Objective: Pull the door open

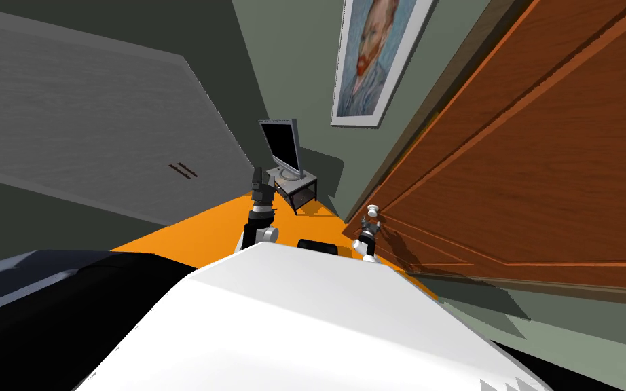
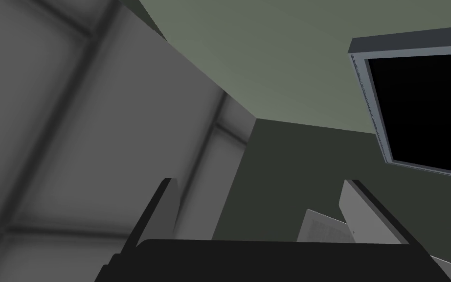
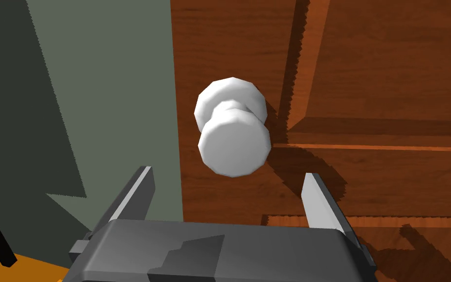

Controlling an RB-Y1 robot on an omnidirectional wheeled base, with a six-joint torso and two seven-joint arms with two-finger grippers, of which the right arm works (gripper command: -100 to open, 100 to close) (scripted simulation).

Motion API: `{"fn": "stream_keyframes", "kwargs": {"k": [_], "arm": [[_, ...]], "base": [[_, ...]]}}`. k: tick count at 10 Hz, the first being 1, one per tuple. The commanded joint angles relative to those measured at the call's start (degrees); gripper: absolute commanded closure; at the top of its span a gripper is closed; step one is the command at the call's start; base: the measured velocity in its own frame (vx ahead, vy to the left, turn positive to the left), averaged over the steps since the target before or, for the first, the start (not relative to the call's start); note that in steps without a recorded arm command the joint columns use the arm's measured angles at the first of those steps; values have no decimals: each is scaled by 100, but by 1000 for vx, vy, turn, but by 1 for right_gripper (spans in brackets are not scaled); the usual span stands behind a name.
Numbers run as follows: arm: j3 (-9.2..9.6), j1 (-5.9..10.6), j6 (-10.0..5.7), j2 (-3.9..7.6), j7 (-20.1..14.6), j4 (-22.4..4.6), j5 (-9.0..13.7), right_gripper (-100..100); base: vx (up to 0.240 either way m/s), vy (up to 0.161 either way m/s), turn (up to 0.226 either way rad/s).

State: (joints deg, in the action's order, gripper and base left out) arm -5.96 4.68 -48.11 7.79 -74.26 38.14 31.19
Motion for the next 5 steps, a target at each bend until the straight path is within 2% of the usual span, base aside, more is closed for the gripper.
{"fn": "stream_keyframes", "kwargs": {"k": [1, 2, 3, 4, 5], "arm": [[-23, -90, 124, -17, 68, 212, 15, -100], [-46, -166, 111, 156, -107, 181, 46, -100], [-61, -218, 103, 274, -226, 160, 68, -100], [-61, -218, 103, 274, -226, 160, 68, -100], [-81, -283, 93, 421, -374, 134, 95, -100]], "base": [[58, -16, -8], [106, -6, 100], [199, -14, 152], [141, -29, 23], [127, -23, 72]]}}
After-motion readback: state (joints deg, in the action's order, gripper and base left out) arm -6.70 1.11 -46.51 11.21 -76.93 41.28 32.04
